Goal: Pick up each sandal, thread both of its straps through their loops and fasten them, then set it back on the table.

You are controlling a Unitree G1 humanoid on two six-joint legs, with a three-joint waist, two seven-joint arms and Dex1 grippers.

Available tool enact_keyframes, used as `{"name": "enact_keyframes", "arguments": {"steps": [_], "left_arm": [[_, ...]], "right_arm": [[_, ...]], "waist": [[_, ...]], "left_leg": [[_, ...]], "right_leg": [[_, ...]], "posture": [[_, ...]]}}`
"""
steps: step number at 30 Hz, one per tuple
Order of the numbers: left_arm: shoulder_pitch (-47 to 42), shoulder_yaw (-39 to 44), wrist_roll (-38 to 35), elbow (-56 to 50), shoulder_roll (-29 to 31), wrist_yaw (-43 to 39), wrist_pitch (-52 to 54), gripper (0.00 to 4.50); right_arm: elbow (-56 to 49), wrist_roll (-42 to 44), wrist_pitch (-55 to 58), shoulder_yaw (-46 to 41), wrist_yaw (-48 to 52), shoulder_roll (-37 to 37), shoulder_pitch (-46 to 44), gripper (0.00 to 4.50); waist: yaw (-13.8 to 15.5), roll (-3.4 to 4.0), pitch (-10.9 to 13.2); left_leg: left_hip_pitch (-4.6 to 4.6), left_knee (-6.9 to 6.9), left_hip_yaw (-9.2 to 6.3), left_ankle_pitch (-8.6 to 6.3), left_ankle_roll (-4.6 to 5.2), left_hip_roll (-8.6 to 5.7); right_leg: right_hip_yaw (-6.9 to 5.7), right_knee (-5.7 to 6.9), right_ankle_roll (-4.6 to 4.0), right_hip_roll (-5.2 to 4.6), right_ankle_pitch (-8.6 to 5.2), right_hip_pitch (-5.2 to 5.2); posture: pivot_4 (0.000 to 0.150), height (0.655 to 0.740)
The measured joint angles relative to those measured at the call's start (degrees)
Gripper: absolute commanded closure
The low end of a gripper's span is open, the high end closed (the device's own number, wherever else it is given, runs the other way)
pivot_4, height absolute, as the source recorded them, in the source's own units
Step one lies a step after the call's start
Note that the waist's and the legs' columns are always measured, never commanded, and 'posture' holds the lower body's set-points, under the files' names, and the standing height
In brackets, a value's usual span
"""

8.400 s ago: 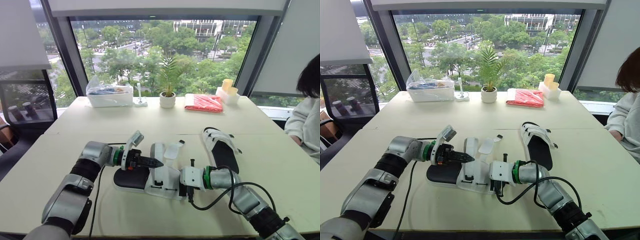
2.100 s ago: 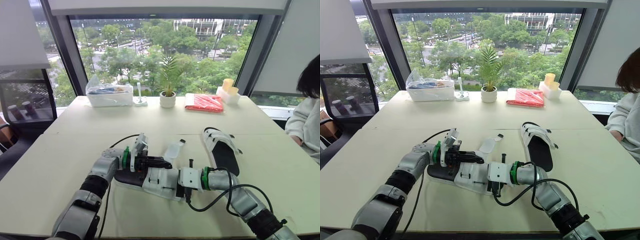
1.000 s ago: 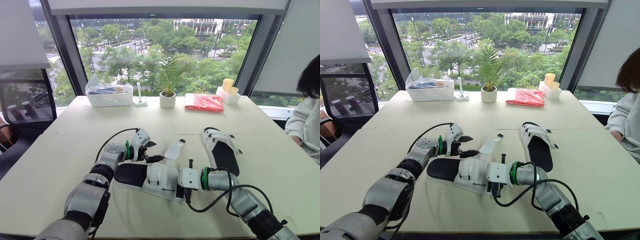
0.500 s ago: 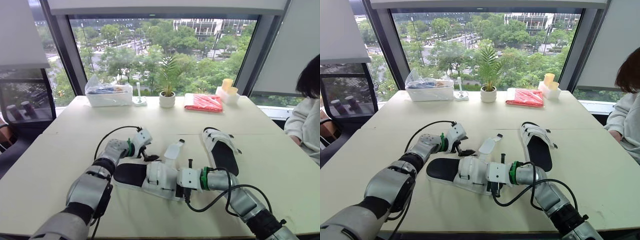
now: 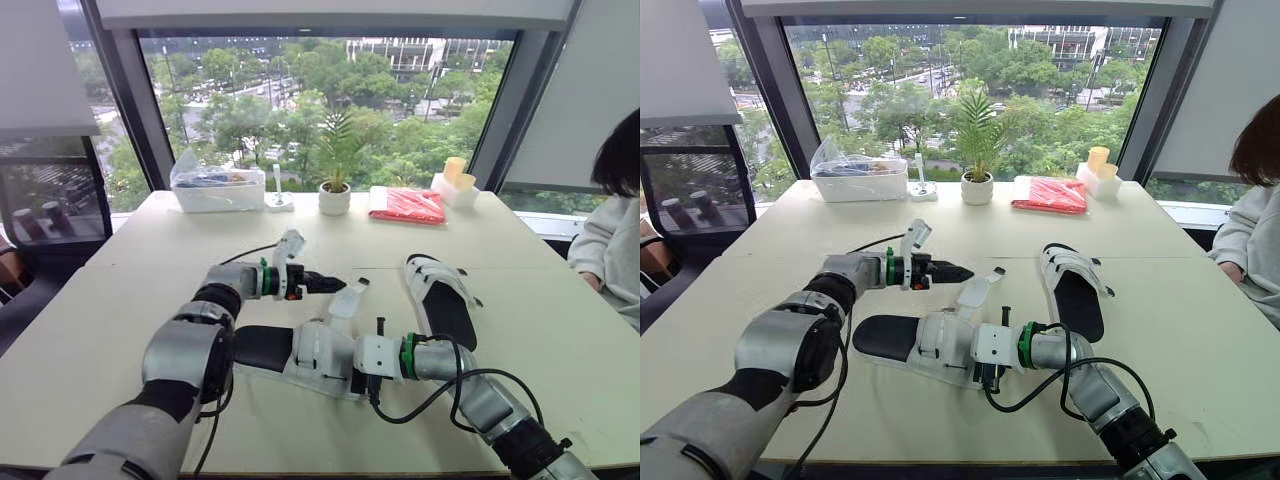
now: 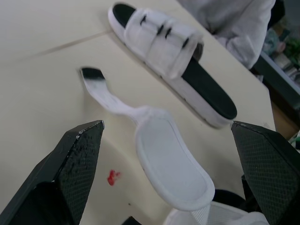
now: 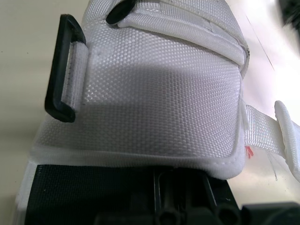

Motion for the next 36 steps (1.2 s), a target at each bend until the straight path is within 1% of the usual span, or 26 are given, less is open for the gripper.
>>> {"name": "enact_keyframes", "arguments": {"steps": [5, 11, 15, 23, 25, 26, 28, 30, 31, 33, 36], "left_arm": [[0.29, -1.24, 1.40, 0.07, -2.06, -0.34, 0.63, 0.06], [1.33, -1.65, 2.37, 0.20, -5.03, 1.65, 0.90, 0.06], [1.40, -1.57, 2.41, 0.22, -5.96, 2.40, 0.99, 0.06], [1.41, 2.17, 0.59, 0.63, -6.92, 2.71, 4.06, 0.06], [1.47, 2.17, 0.65, 0.62, -6.90, 2.50, 4.20, 0.56], [1.57, 2.17, 0.66, 0.62, -6.91, 2.48, 4.17, 0.90], [1.91, 2.33, 0.65, 0.61, -6.91, 2.59, 4.05, 1.89], [1.99, 3.00, 0.59, 0.62, -6.91, 2.88, 4.05, 2.79], [2.00, 3.24, 0.54, 0.62, -6.91, 3.13, 4.14, 3.37], [2.02, 4.64, -0.30, 0.69, -6.85, 3.17, 4.55, 4.35], [2.02, 5.80, -1.12, 0.82, -6.48, 0.32, 5.16, 4.35]], "right_arm": [[-0.33, -0.18, 0.08, -0.09, -0.25, -0.02, 0.32, 4.50], [-1.40, -0.23, 1.35, -0.19, -0.62, -0.05, 0.88, 4.50], [-2.66, -0.34, 2.51, -0.29, -1.18, -0.08, 1.71, 4.50], [-4.46, -0.84, 4.23, -0.39, -1.91, -0.14, 2.66, 4.50], [-5.03, -0.86, 4.87, -0.40, -1.94, -0.20, 2.90, 4.50], [-5.16, -0.86, 5.00, -0.40, -1.99, -0.20, 2.96, 4.50], [-5.50, -0.86, 5.46, -0.40, -2.02, -0.20, 3.08, 4.50], [-5.82, -0.87, 5.90, -0.40, -2.06, -0.25, 3.18, 4.50], [-6.05, -0.88, 6.11, -0.40, -2.07, -0.32, 3.27, 4.50], [-6.24, -0.88, 6.20, -0.49, -2.09, -0.40, 3.42, 4.50], [-6.64, -0.88, 6.46, -0.71, -2.09, -0.53, 3.70, 4.50]], "waist": [[0.05, 0.00, 0.00], [0.15, 0.00, 0.00], [0.22, 0.03, -0.02], [0.33, 0.03, -0.02], [0.35, 0.03, -0.02], [0.35, 0.03, -0.02], [0.36, 0.03, -0.02], [0.37, 0.03, -0.02], [0.37, 0.03, -0.02], [0.38, 0.03, -0.02], [0.41, 0.03, -0.02]], "left_leg": [[0.00, 0.00, 0.00, 0.01, -0.01, 0.01], [0.00, 0.00, 0.00, 0.01, -0.01, 0.01], [-0.01, -0.01, 0.00, 0.01, -0.01, 0.01], [-0.01, -0.01, 0.00, 0.01, -0.02, -0.01], [-0.01, -0.01, 0.00, 0.00, -0.02, -0.01], [-0.02, -0.01, 0.00, 0.00, -0.02, -0.01], [-0.02, -0.01, 0.00, 0.00, -0.02, -0.01], [-0.01, -0.01, 0.00, 0.00, -0.02, -0.02], [-0.01, -0.01, 0.00, 0.00, -0.02, -0.02], [-0.02, -0.01, 0.00, 0.00, -0.02, -0.02], [-0.06, 0.00, 0.00, 0.01, -0.02, -0.04]], "right_leg": [[0.02, 0.01, 0.00, -0.02, 0.00, -0.02], [0.03, 0.01, 0.00, -0.03, 0.00, -0.02], [0.03, 0.01, 0.00, -0.04, 0.00, -0.02], [0.03, 0.01, 0.00, -0.05, 0.00, -0.02], [0.03, 0.00, 0.00, -0.06, 0.00, -0.02], [0.03, 0.00, 0.00, -0.06, 0.00, -0.02], [0.03, 0.00, 0.00, -0.06, 0.00, -0.02], [0.03, 0.00, 0.00, -0.07, 0.00, -0.02], [0.03, 0.00, 0.00, -0.07, 0.00, -0.02], [0.03, 0.00, 0.00, -0.08, 0.00, -0.03], [0.02, 0.00, 0.01, -0.09, 0.00, -0.05]], "posture": [[0.150, 0.7374], [0.150, 0.7374], [0.150, 0.7374], [0.150, 0.7374], [0.150, 0.7374], [0.150, 0.7374], [0.150, 0.7374], [0.150, 0.7374], [0.150, 0.7374], [0.150, 0.7374], [0.150, 0.7374]]}}
